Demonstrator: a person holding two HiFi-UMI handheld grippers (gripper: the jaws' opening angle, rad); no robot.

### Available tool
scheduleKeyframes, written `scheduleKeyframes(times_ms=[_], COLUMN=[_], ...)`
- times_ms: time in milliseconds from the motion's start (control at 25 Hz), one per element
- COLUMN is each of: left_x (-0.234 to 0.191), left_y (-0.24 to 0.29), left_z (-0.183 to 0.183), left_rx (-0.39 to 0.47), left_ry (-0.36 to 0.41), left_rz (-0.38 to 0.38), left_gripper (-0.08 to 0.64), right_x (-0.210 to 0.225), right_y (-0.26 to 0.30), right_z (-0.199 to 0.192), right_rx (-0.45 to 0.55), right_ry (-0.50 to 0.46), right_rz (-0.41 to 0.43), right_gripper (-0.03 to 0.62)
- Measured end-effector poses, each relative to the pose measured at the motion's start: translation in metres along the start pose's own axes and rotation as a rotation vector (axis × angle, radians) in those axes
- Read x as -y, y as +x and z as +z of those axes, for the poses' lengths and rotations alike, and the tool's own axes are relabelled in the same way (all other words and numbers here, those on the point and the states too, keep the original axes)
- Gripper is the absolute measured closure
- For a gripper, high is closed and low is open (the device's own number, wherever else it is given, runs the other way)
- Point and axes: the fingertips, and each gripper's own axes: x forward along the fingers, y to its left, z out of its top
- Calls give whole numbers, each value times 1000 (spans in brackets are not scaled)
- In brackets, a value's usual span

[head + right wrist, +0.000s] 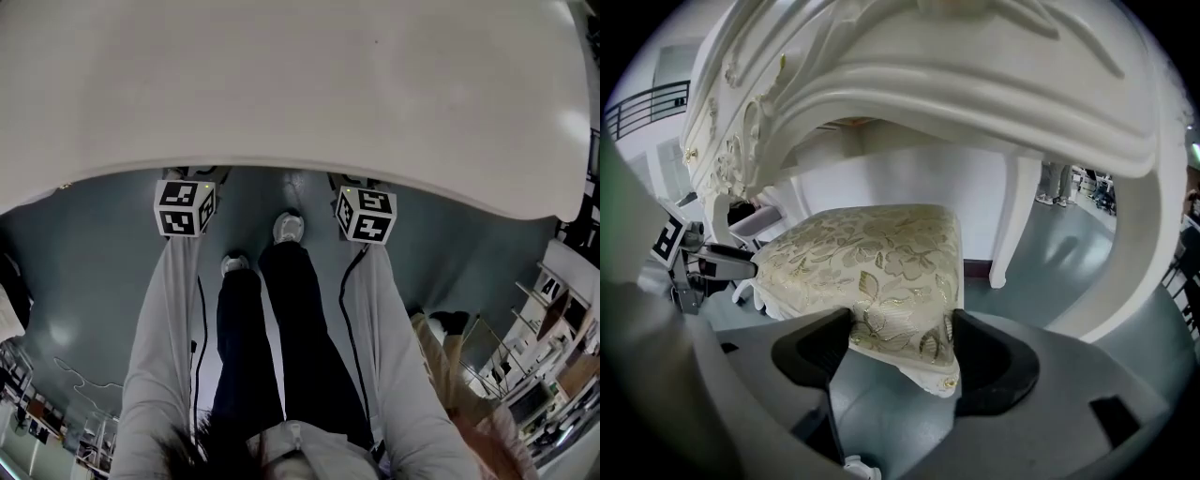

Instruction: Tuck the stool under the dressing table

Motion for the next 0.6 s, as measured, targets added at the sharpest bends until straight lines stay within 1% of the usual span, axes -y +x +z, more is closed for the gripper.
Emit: scheduleKeyframes(times_ms=[240,440,600], left_x=[-5,-8,-10], left_y=[6,7,6], left_z=[9,9,7], left_rx=[18,4,-2], left_ry=[-7,-22,-31], left_rz=[6,20,32], left_gripper=[206,206,204], right_x=[5,4,5], right_y=[8,10,9], right_z=[11,17,17], right_rx=[5,3,13], right_ry=[-5,-11,-7], right_rz=[1,18,48], right_gripper=[241,239,233])
